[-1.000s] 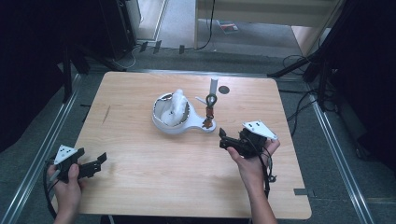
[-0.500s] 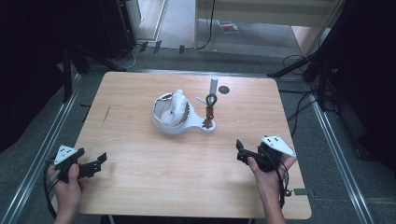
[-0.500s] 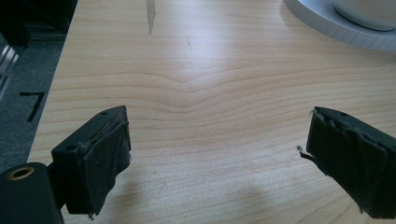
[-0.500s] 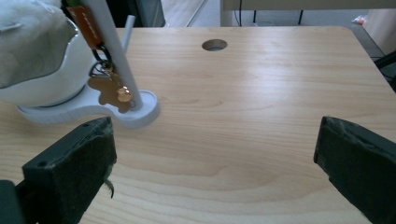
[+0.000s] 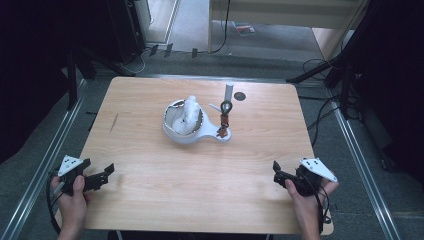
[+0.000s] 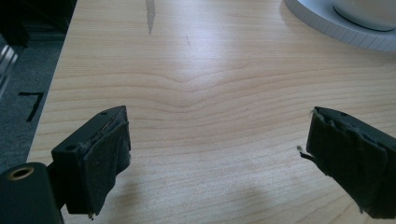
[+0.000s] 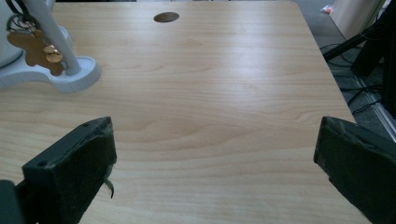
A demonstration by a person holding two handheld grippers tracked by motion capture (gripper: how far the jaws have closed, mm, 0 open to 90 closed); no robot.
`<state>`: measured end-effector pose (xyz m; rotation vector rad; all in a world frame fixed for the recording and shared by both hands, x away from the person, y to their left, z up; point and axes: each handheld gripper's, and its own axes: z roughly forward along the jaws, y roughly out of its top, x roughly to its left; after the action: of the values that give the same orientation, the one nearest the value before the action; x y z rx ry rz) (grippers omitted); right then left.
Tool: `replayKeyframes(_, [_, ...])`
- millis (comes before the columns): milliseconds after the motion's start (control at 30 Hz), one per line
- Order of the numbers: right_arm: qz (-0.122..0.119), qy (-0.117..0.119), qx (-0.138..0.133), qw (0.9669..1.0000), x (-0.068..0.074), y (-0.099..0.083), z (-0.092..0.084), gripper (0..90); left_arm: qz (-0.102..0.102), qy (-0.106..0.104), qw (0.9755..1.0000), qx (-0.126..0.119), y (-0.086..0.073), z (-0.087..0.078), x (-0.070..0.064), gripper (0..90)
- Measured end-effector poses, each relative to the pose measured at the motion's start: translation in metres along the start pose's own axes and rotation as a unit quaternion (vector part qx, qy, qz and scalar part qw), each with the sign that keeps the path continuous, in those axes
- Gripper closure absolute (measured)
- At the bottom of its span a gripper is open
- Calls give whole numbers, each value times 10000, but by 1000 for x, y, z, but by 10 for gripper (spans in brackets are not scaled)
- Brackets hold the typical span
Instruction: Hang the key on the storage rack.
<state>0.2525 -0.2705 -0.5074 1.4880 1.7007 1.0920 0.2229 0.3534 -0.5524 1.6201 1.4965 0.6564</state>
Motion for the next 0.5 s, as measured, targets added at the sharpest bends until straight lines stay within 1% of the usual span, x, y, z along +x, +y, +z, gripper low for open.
replayKeyframes(67, [-20, -37, 18, 10000, -7, -4, -2, 0, 4, 2, 10000, 2, 0, 0, 0, 70])
replayKeyframes(200, [29, -124, 48, 9999, -20, -11, -5, 0, 19, 3, 10000, 12, 0, 0, 0, 70])
replayKeyframes(267, [87, -174, 106, 9998, -27, -15, -5, 0, 17, 3, 10000, 12, 0, 0, 0, 70])
replayKeyframes(400, [57, -312, 239, 9992, -38, -25, -6, 0, 12, 3, 10000, 8, 0, 0, 0, 70])
replayKeyframes(500, [170, -340, 318, 9988, -45, -31, -9, 0, 19, 2, 10000, 11, 0, 0, 0, 70])
